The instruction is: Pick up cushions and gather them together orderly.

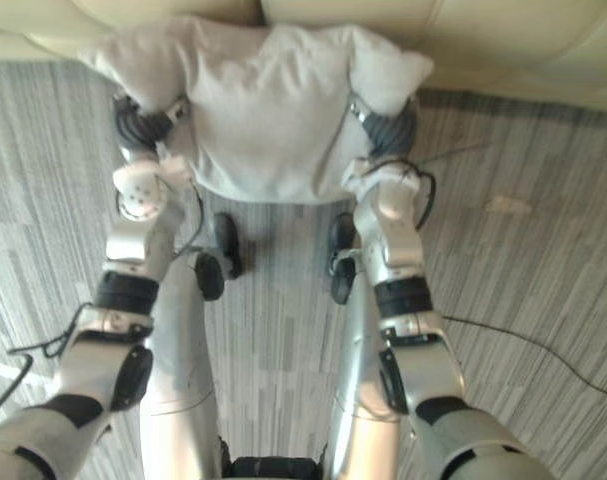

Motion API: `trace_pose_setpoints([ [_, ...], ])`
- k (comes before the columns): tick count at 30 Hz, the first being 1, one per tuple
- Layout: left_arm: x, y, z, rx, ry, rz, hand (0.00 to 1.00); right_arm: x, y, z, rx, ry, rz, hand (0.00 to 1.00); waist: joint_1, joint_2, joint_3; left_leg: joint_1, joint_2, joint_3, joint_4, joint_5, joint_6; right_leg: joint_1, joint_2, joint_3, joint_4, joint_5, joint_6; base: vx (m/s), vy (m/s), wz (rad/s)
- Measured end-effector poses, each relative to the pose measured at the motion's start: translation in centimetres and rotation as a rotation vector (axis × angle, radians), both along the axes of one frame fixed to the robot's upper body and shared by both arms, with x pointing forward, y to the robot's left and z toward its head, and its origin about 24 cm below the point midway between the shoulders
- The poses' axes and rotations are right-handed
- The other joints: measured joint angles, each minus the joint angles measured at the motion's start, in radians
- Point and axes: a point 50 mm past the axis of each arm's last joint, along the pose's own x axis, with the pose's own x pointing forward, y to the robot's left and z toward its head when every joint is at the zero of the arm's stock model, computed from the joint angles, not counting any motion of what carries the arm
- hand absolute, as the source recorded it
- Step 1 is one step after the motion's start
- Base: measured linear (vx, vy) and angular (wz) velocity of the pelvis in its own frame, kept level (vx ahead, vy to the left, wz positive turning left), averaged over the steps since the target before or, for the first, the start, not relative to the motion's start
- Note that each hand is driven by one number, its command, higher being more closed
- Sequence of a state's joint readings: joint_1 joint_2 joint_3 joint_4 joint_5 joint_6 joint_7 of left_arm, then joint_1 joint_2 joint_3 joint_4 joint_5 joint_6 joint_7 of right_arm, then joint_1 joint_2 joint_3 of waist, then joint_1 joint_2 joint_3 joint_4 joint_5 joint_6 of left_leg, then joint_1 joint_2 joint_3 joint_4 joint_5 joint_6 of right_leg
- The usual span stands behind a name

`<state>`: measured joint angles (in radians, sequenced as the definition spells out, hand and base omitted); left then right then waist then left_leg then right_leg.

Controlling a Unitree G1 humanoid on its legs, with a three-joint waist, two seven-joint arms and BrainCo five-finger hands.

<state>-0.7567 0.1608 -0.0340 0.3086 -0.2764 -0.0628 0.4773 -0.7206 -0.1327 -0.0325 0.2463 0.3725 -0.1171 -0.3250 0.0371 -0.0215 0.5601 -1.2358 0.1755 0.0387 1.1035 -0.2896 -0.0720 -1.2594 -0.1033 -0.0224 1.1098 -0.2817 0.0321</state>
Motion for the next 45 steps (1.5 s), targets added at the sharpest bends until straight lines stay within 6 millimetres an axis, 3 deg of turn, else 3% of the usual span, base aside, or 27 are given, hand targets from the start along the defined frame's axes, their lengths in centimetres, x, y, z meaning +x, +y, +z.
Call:
trace_pose_setpoints([
  [2,-1.2,-0.4,-1.8,-0.019,0.007,-0.019,1.0,-1.4,-0.1,-1.8,0.032,0.005,0.003,1.0,0.0,-0.002,-0.011,0.151,-0.005,0.01,-0.107,0.012,-0.015,0.143,0.002,-0.009,-0.094,0.008,-0.011,0.04,-0.059,-0.02],
  [4,-2.6,-0.9,-5.2,-0.023,0.078,-0.043,1.0,-2.8,-0.5,-5.3,0.051,0.08,-0.005,1.0,0.0,-0.002,-0.153,0.178,-0.021,0.006,-0.192,0.031,-0.019,0.167,0.0,-0.025,-0.174,0.02,-0.011,0.11,-0.042,-0.04],
  [9,-6.0,-1.6,-10.2,-0.06,0.197,-0.101,1.0,-6.3,-1.4,-9.8,0.04,0.183,-0.009,1.0,-0.001,-0.003,-0.171,0.517,-0.028,0.034,-0.368,0.05,-0.034,0.486,0.0,-0.041,-0.324,0.037,-0.022,0.21,-0.039,-0.07],
  [12,-9.6,-1.4,-14.3,-0.079,0.316,-0.137,1.0,-9.7,-2.0,-13.1,0.004,0.277,0.011,1.0,0.001,-0.004,-0.25,0.719,-0.033,0.046,-0.49,0.05,-0.034,0.687,0.002,-0.056,-0.443,0.038,-0.018,0.22,0.009,-0.01],
  [16,-13.0,-0.4,-17.0,-0.108,0.407,-0.139,1.0,-12.6,-1.6,-15.4,-0.019,0.361,0.059,1.0,0.005,-0.004,-0.338,0.876,-0.039,0.066,-0.6,0.055,-0.03,0.839,0.005,-0.055,-0.554,0.047,0.001,0.18,0.05,-0.06],
  [23,-15.8,0.2,-18.9,-0.116,0.49,-0.151,1.0,-15.7,-1.4,-18.2,-0.027,0.478,0.087,1.0,0.023,0.001,-0.437,1.042,-0.039,0.097,-0.706,0.056,-0.021,1.036,0.017,-0.049,-0.744,0.101,0.027,0.12,0.084,-0.09],
  [27,-16.4,0.3,-19.4,-0.119,0.516,-0.147,1.0,-16.0,-1.4,-18.5,-0.033,0.498,0.096,1.0,0.025,-0.007,-0.456,1.076,-0.047,0.119,-0.714,0.042,-0.001,1.065,0.01,-0.028,-0.763,0.118,0.035,0.04,0.072,-0.13],
  [30,-16.5,0.4,-19.7,-0.119,0.537,-0.143,1.0,-16.1,-1.4,-19.6,-0.04,0.543,0.095,1.0,0.024,-0.006,-0.456,1.11,-0.049,0.138,-0.711,0.012,0.016,1.009,-0.002,-0.031,-0.604,0.135,0.064,-0.03,0.06,-0.16],
  [32,-16.8,0.6,-19.9,-0.118,0.551,-0.137,1.0,-16.4,-1.4,-20.5,-0.06,0.588,0.095,1.0,0.022,-0.003,-0.452,1.157,-0.053,0.146,-0.706,-0.011,0.029,0.947,-0.037,-0.055,-0.431,0.163,0.074,0.0,0.036,-0.1],
  [35,-16.8,0.6,-19.9,-0.116,0.555,-0.136,1.0,-16.6,-1.1,-21.6,-0.043,0.636,0.097,1.0,0.02,-0.004,-0.452,1.204,-0.051,0.144,-0.733,-0.018,0.037,0.916,-0.077,-0.119,-0.37,0.123,0.051,0.09,-0.071,0.07],
  [38,-16.7,0.6,-19.8,-0.114,0.546,-0.138,1.0,-16.5,-1.3,-21.5,-0.037,0.63,0.089,1.0,0.02,-0.006,-0.455,1.21,-0.029,0.113,-0.763,-0.026,0.023,0.882,-0.08,-0.187,-0.558,0.114,0.041,0.21,-0.218,0.14],
  [39,-16.7,0.5,-19.8,-0.114,0.549,-0.142,1.0,-16.4,-1.5,-21.5,-0.04,0.63,0.082,1.0,0.018,-0.013,-0.458,1.231,-0.023,0.091,-0.793,-0.035,0.007,0.879,-0.06,-0.164,-0.735,0.179,0.036,0.3,-0.283,0.2],
  [40,-16.7,0.4,-19.9,-0.114,0.551,-0.144,1.0,-16.4,-1.6,-21.5,-0.043,0.631,0.082,1.0,0.016,-0.022,-0.462,1.24,-0.025,0.081,-0.8,-0.041,-0.004,0.882,-0.054,-0.157,-0.763,0.228,0.03,0.32,-0.297,0.18],
  [41,-16.6,-0.1,-20.1,-0.12,0.562,-0.16,1.0,-16.4,-1.8,-21.5,-0.048,0.636,0.076,1.0,0.013,-0.004,-0.462,1.26,-0.02,0.042,-0.818,-0.051,-0.019,0.904,-0.026,-0.16,-0.76,0.262,-0.014,0.27,-0.201,0.01],
  [42,-16.7,-0.5,-20.2,-0.123,0.574,-0.176,1.0,-16.4,-2.3,-21.6,-0.067,0.64,0.066,1.0,0.021,0.025,-0.465,1.279,-0.01,0.004,-0.84,-0.054,-0.016,0.911,-0.003,-0.172,-0.746,0.228,-0.014,0.37,-0.204,-0.16],
  [45,-16.5,-1.5,-20.3,-0.117,0.576,-0.221,1.0,-16.5,-3.4,-21.5,-0.082,0.646,0.031,1.0,0.013,0.042,-0.477,1.32,0.011,-0.059,-0.844,0.03,-0.049,0.919,0.024,-0.196,-0.658,0.131,-0.055,0.38,-0.256,-0.02],
])
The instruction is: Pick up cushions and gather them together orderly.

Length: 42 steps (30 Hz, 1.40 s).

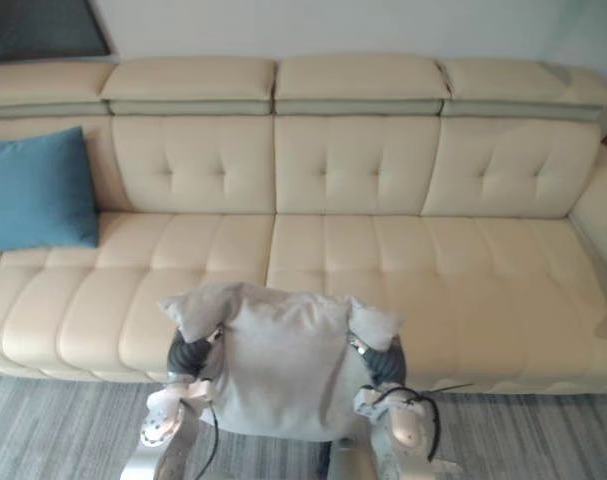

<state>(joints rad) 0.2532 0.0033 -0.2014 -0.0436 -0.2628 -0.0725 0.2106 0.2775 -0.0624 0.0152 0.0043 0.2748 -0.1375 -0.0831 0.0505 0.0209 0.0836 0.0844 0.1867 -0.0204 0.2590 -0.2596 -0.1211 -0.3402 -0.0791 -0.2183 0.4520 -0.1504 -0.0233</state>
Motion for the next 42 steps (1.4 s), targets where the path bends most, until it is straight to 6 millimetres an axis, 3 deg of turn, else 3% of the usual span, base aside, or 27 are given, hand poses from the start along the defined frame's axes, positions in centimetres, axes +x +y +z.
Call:
trace_pose_setpoints([
  [2,0.1,-1.1,0.2,-0.012,-0.009,-0.041,1.0,-0.8,-0.8,0.0,-0.011,0.008,-0.03,1.0,-0.021,0.016,-0.01,-0.063,0.045,-0.052,0.188,0.016,-0.02,0.088,0.036,-0.062,-0.047,-0.044,-0.014,0.4,-0.231,0.56],
  [3,0.1,-1.3,0.1,-0.019,-0.009,-0.05,1.0,-1.0,-1.0,0.1,-0.021,0.007,-0.031,1.0,-0.03,0.016,-0.01,-0.111,0.051,-0.069,0.298,0.042,-0.048,0.121,0.042,-0.083,-0.064,-0.04,-0.029,0.36,-0.165,0.65],
  [4,0.0,-1.4,0.0,-0.023,-0.002,-0.055,1.0,-1.2,-1.3,0.4,-0.038,0.002,-0.027,1.0,-0.027,0.016,-0.011,-0.176,0.064,-0.065,0.44,0.107,-0.078,0.166,0.056,-0.097,-0.09,-0.049,-0.042,0.35,-0.117,0.32],
  [5,-0.1,-1.3,-0.4,-0.022,0.013,-0.058,1.0,-1.3,-1.4,0.6,-0.048,-0.005,-0.021,1.0,-0.015,0.016,-0.013,-0.222,0.086,-0.03,0.554,0.147,-0.08,0.207,0.065,-0.096,-0.116,-0.054,-0.057,0.33,-0.067,0.07],
  [7,-0.2,-1.4,-0.8,-0.021,0.028,-0.07,1.0,-1.2,-1.5,0.7,-0.055,-0.007,-0.02,1.0,-0.006,0.014,-0.015,-0.289,0.108,0.065,0.653,0.12,-0.047,0.269,0.065,-0.091,-0.171,-0.053,-0.058,0.37,-0.024,-0.01],
  [8,-0.2,-1.4,-0.9,-0.021,0.032,-0.072,1.0,-1.2,-1.6,0.7,-0.059,-0.005,-0.02,1.0,0.003,0.011,-0.015,-0.314,0.114,0.135,0.64,0.085,-0.008,0.305,0.061,-0.088,-0.203,-0.049,-0.055,0.28,0.02,0.02],
  [9,-0.2,-1.4,-0.9,-0.021,0.033,-0.072,1.0,-1.2,-1.6,0.7,-0.061,-0.004,-0.019,1.0,0.009,0.008,-0.015,-0.321,0.114,0.167,0.608,0.067,0.004,0.321,0.058,-0.084,-0.215,-0.048,-0.054,0.27,0.064,-0.07],
  [12,-0.2,-1.2,-0.9,-0.018,0.032,-0.066,1.0,-1.0,-1.4,0.7,-0.056,0.0,-0.018,1.0,0.015,0.005,-0.015,-0.326,0.062,0.229,0.327,0.038,0.05,0.374,0.026,-0.074,-0.229,-0.046,-0.05,0.24,0.141,-0.05],
  [13,-0.2,-1.3,-0.9,-0.019,0.033,-0.066,1.0,-1.0,-1.4,0.6,-0.059,0.003,-0.02,1.0,0.015,0.008,-0.019,-0.317,0.032,0.223,0.194,0.077,0.066,0.381,0.015,-0.062,-0.225,-0.045,-0.046,0.18,0.168,-0.15],
  [14,-0.2,-1.3,-0.9,-0.02,0.031,-0.065,1.0,-1.0,-1.4,0.7,-0.063,0.003,-0.018,1.0,0.019,0.02,-0.027,-0.302,0.014,0.208,0.094,0.175,0.079,0.384,0.021,-0.041,-0.221,-0.044,-0.02,0.28,0.248,-0.36],
  [15,-0.4,-0.6,-1.0,0.006,0.035,-0.064,1.0,-1.0,-0.8,0.0,-0.039,0.033,-0.02,1.0,0.024,-0.011,-0.05,-0.261,-0.024,0.202,0.033,0.194,0.038,0.401,-0.004,0.018,-0.233,-0.06,0.02,0.24,0.202,-0.33],
  [18,-0.6,0.2,-1.0,0.035,0.036,-0.057,1.0,-1.0,0.3,-0.6,-0.015,0.053,-0.024,1.0,0.019,-0.055,-0.067,-0.207,-0.062,0.232,-0.03,0.193,0.042,0.407,-0.039,0.081,-0.25,-0.04,0.044,0.18,0.17,-0.19],
  [24,-0.3,0.6,-0.1,0.044,0.001,-0.034,1.0,0.3,1.0,0.3,-0.039,0.011,-0.016,1.0,0.014,-0.07,-0.077,-0.164,-0.093,0.263,-0.118,0.213,0.051,0.404,-0.057,0.127,-0.285,-0.037,0.048,0.04,0.049,-0.19],
  [27,1.1,0.3,1.0,0.05,-0.051,-0.027,1.0,1.8,1.2,1.5,-0.08,-0.044,-0.025,1.0,0.012,-0.069,-0.077,-0.17,-0.1,0.266,-0.179,0.256,0.044,0.388,-0.049,0.139,-0.314,-0.025,0.063,-0.03,-0.034,-0.06],
  [30,2.8,0.1,2.7,0.084,-0.122,-0.014,1.0,3.5,1.5,3.1,-0.114,-0.111,-0.04,1.0,0.007,-0.063,-0.078,-0.168,-0.088,0.257,-0.229,0.293,0.041,0.367,-0.027,0.147,-0.318,-0.004,0.053,-0.06,-0.046,-0.05],
  [34,6.1,0.0,5.9,0.156,-0.256,-0.01,1.0,7.8,2.0,6.2,-0.174,-0.233,-0.034,1.0,0.007,-0.06,-0.068,-0.187,-0.088,0.258,-0.288,0.343,0.045,0.314,-0.018,0.176,-0.319,0.009,0.057,-0.11,-0.001,-0.1],
  [38,10.7,-0.1,10.6,0.225,-0.403,0.041,1.0,12.5,2.9,11.1,-0.233,-0.377,-0.053,1.0,0.018,-0.047,-0.006,-0.303,-0.074,0.254,-0.292,0.395,0.056,0.197,-0.002,0.19,-0.314,0.04,0.073,-0.19,0.01,-0.01],
  [42,13.7,-0.3,15.4,0.246,-0.524,0.107,1.0,15.2,2.9,16.1,-0.285,-0.506,-0.099,1.0,0.035,-0.029,0.036,-0.432,-0.063,0.242,-0.297,0.442,0.061,0.045,0.009,0.189,-0.262,0.054,0.081,-0.18,0.004,0.0],
])
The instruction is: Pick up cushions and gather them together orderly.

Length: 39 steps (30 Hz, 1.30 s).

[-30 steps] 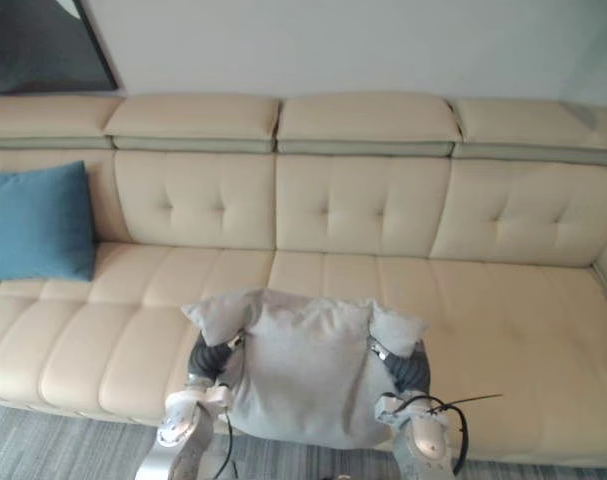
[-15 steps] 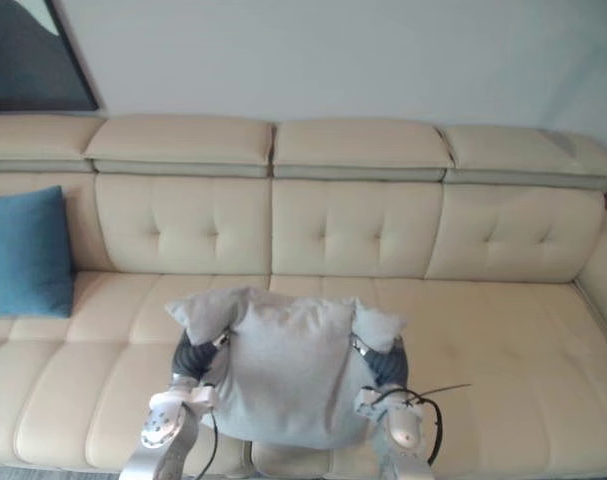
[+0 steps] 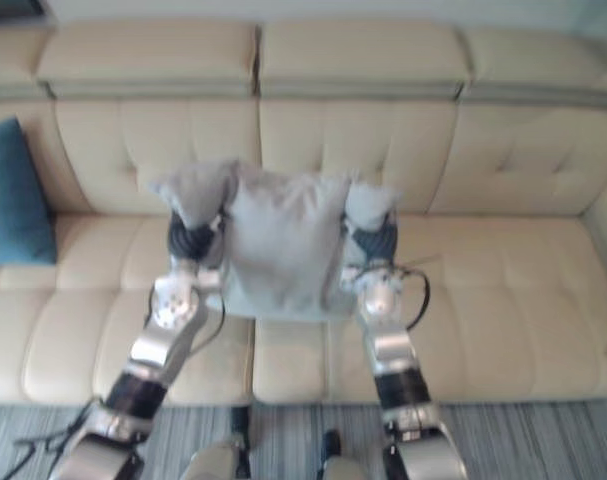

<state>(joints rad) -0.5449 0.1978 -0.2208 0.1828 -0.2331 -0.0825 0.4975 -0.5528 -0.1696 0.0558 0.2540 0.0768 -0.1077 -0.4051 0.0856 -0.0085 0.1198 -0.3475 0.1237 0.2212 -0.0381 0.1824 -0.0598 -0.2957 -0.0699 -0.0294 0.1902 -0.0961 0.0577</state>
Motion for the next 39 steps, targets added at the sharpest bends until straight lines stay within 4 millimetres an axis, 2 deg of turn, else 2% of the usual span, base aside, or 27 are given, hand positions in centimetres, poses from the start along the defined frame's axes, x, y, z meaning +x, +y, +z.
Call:
trace_pose_setpoints([
  [5,2.0,0.0,4.6,-0.026,-0.123,0.053,1.0,1.3,0.7,5.6,-0.024,-0.165,-0.058,1.0,0.001,0.014,0.047,-0.077,-0.007,-0.021,-0.03,0.052,0.001,-0.114,-0.007,-0.016,0.065,-0.009,0.006,-0.05,0.007,0.09],
  [6,2.8,-0.1,6.8,-0.06,-0.165,0.057,1.0,1.9,0.6,8.2,-0.063,-0.23,-0.095,1.0,0.003,0.021,0.06,-0.127,-0.012,-0.028,-0.041,0.074,0.001,-0.183,-0.011,-0.017,0.104,-0.016,0.009,-0.07,-0.007,0.06],
  [8,3.5,-0.2,8.5,-0.07,-0.194,0.059,1.0,2.2,0.6,10.3,-0.068,-0.279,-0.113,1.0,0.003,0.03,0.081,-0.153,-0.015,-0.041,-0.064,0.101,-0.001,-0.23,-0.017,-0.021,0.132,-0.022,0.013,-0.05,-0.008,0.09],
  [11,4.2,-0.2,10.6,-0.091,-0.22,0.066,1.0,2.4,0.6,12.8,-0.049,-0.337,-0.131,1.0,0.004,0.035,0.098,-0.232,-0.016,-0.046,-0.064,0.118,-0.005,-0.326,-0.023,-0.023,0.176,-0.029,0.012,-0.04,-0.027,0.06],
  [13,4.7,-0.1,10.8,-0.106,-0.206,0.075,1.0,2.7,0.7,13.3,-0.044,-0.333,-0.138,1.0,0.003,0.036,0.12,-0.255,-0.016,-0.049,-0.064,0.125,-0.007,-0.357,-0.025,-0.022,0.193,-0.03,0.012,0.01,-0.015,0.0],
  [14,4.9,0.0,10.7,-0.106,-0.193,0.081,1.0,2.9,0.6,13.3,-0.039,-0.324,-0.145,0.0,0.004,0.037,0.124,-0.273,-0.016,-0.052,-0.064,0.128,-0.01,-0.379,-0.025,-0.022,0.201,-0.033,0.01,0.02,-0.037,0.01],
  [15,5.0,0.0,10.6,-0.105,-0.184,0.085,0.0,3.1,0.5,13.2,-0.038,-0.315,-0.148,0.0,0.003,0.037,0.125,-0.284,-0.016,-0.054,-0.064,0.134,-0.018,-0.392,-0.025,-0.023,0.207,-0.034,0.007,0.03,-0.047,0.04],
  [18,5.4,0.2,10.4,-0.133,-0.163,0.097,0.0,3.5,0.0,13.2,-0.001,-0.292,-0.165,0.0,0.002,0.04,0.162,-0.3,-0.014,-0.072,-0.063,0.14,-0.027,-0.419,-0.022,-0.027,0.238,-0.041,-0.001,0.03,-0.053,0.05],
  [19,5.4,0.3,10.9,-0.141,-0.176,0.094,0.0,3.4,0.0,14.1,0.026,-0.314,-0.161,0.0,0.002,0.041,0.177,-0.301,-0.013,-0.074,-0.064,0.147,-0.037,-0.421,-0.021,-0.027,0.245,-0.046,-0.005,0.02,-0.057,0.01],
  [23,5.7,1.2,12.0,-0.166,-0.186,0.105,0.0,3.7,-0.4,15.2,0.069,-0.317,-0.154,0.0,0.002,0.041,0.179,-0.307,-0.009,-0.082,-0.064,0.154,-0.05,-0.437,-0.02,-0.031,0.266,-0.065,-0.013,0.01,-0.066,0.03],
  [25,5.8,2.3,13.4,-0.185,-0.213,0.112,0.0,3.6,-1.2,15.9,0.106,-0.327,-0.138,0.0,0.001,0.041,0.179,-0.329,-0.005,-0.096,-0.064,0.127,-0.082,-0.463,-0.019,-0.043,0.28,-0.067,-0.016,0.01,-0.063,0.03],
  [26,5.8,2.4,13.6,-0.189,-0.215,0.111,0.0,3.6,-1.5,15.9,0.116,-0.327,-0.134,0.0,0.001,0.041,0.179,-0.333,-0.004,-0.096,-0.064,0.127,-0.082,-0.466,-0.019,-0.046,0.281,-0.067,-0.016,0.03,-0.037,0.12],
  [28,6.2,3.6,14.2,-0.223,-0.206,0.106,0.0,4.0,-3.2,15.8,0.209,-0.295,-0.106,0.0,-0.001,0.041,0.179,-0.339,-0.005,-0.099,-0.064,0.147,-0.059,-0.473,-0.024,-0.048,0.297,-0.072,-0.012,0.05,-0.049,0.14],
  [33,6.2,8.0,14.5,-0.254,-0.198,0.182,0.0,4.8,-5.9,15.9,0.299,-0.237,-0.072,0.0,-0.003,0.041,0.179,-0.328,-0.008,-0.096,-0.064,0.154,-0.055,-0.468,-0.025,-0.047,0.309,-0.072,-0.012,0.05,-0.053,0.02],
  [36,6.0,10.1,13.6,-0.264,-0.18,0.2,0.0,5.0,-8.2,15.1,0.278,-0.184,-0.094,0.0,-0.004,0.041,0.179,-0.286,-0.009,-0.097,-0.064,0.154,-0.055,-0.421,-0.023,-0.051,0.302,-0.072,-0.012,0.04,-0.058,0.02],
  [39,5.6,11.5,10.4,-0.243,-0.119,0.214,0.0,4.6,-10.2,13.0,0.237,-0.142,-0.12,0.0,-0.01,0.041,0.179,-0.239,-0.01,-0.097,-0.064,0.152,-0.056,-0.362,-0.024,-0.055,0.281,-0.082,-0.023,0.01,-0.066,0.01],
])
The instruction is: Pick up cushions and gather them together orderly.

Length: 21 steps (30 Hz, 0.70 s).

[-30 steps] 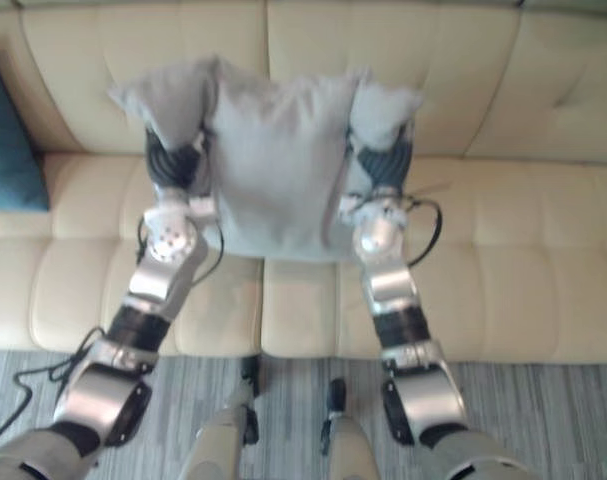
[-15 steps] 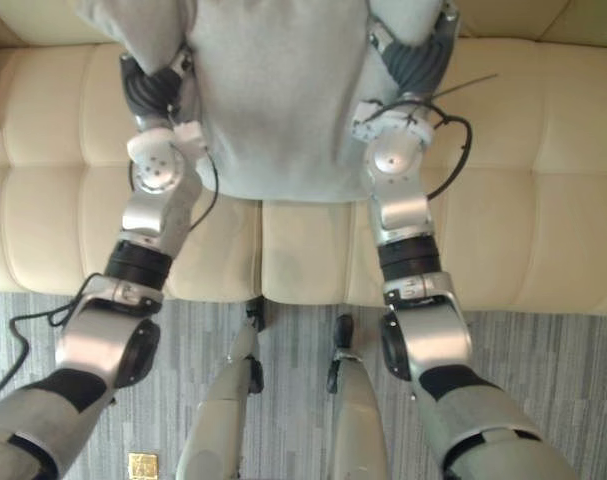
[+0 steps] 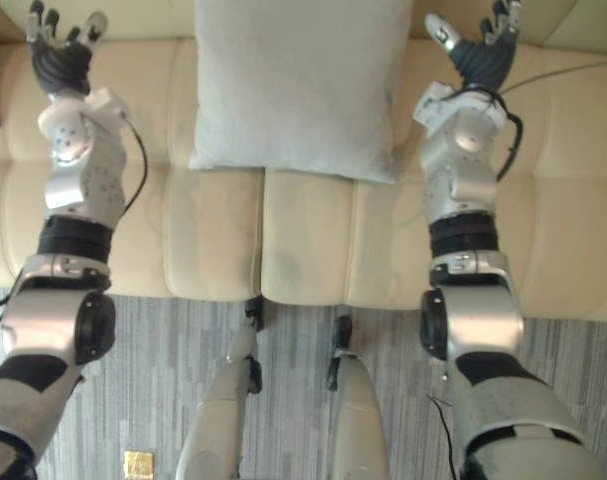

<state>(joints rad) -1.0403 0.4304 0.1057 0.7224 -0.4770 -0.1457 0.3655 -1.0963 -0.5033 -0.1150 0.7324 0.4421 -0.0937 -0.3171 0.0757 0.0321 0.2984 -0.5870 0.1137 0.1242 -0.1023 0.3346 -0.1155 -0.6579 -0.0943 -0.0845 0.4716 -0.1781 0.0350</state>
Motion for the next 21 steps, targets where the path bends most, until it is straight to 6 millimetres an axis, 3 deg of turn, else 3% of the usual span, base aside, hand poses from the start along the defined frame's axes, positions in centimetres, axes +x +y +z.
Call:
trace_pose_setpoints([
  [3,-1.2,1.3,-5.5,0.014,0.113,0.018,0.0,-1.3,-1.2,-5.0,-0.025,0.077,-0.002,0.0,-0.01,0.0,0.0,0.036,0.004,0.001,0.0,-0.041,-0.001,0.039,0.003,-0.005,-0.008,-0.003,0.003,0.02,-0.046,0.0],
  [5,-2.9,1.0,-12.0,0.022,0.267,0.002,0.0,-3.0,-1.6,-11.5,0.032,0.196,0.0,0.0,-0.017,0.0,-0.001,0.085,-0.004,0.005,0.0,-0.041,0.009,0.085,-0.009,0.003,-0.007,-0.014,0.012,0.05,-0.047,0.05],
  [6,-3.5,0.6,-13.8,0.011,0.309,-0.01,0.0,-3.6,-1.6,-13.4,0.053,0.237,0.002,0.0,-0.017,0.0,-0.001,0.102,-0.007,0.005,0.0,-0.044,0.014,0.101,-0.012,0.005,-0.008,-0.018,0.013,0.07,-0.052,0.03],
  [8,-6.6,-1.7,-20.7,-0.021,0.482,-0.078,0.0,-6.8,-0.4,-21.0,0.146,0.406,0.03,0.0,-0.015,-0.002,-0.003,0.173,-0.018,0.007,0.0,-0.065,0.019,0.175,-0.022,0.005,-0.011,-0.041,0.016,0.08,-0.049,0.08],
  [11,-10.3,-4.0,-26.3,-0.048,0.657,-0.167,0.0,-9.9,1.3,-26.4,0.231,0.541,0.061,0.0,-0.012,-0.003,-0.005,0.23,-0.018,0.013,0.0,-0.1,0.013,0.234,-0.024,0.003,-0.028,-0.051,0.016,0.05,-0.039,-0.02],
  [13,-14.2,-5.7,-30.7,-0.078,0.816,-0.233,0.0,-13.4,2.4,-30.6,0.263,0.677,0.067,0.0,-0.01,-0.004,-0.03,0.269,-0.016,0.026,0.0,-0.112,0.019,0.285,-0.02,0.003,-0.06,-0.052,0.016,0.05,-0.031,-0.11],
  [17,-19.9,-6.3,-36.1,-0.117,1.077,-0.269,0.0,-19.1,3.8,-36.4,0.301,0.932,0.071,0.0,-0.011,-0.01,-0.12,0.354,-0.01,0.036,0.0,-0.13,0.025,0.407,-0.01,0.006,-0.156,-0.031,0.025,0.12,-0.028,-0.08],
  [21,-23.1,-5.9,-38.5,-0.132,1.227,-0.261,0.0,-21.4,5.1,-39.0,0.358,1.056,0.097,0.0,-0.01,-0.015,-0.181,0.419,-0.004,0.068,0.0,-0.156,0.023,0.484,-0.001,0.025,-0.228,-0.009,0.027,0.06,-0.012,-0.23],
])
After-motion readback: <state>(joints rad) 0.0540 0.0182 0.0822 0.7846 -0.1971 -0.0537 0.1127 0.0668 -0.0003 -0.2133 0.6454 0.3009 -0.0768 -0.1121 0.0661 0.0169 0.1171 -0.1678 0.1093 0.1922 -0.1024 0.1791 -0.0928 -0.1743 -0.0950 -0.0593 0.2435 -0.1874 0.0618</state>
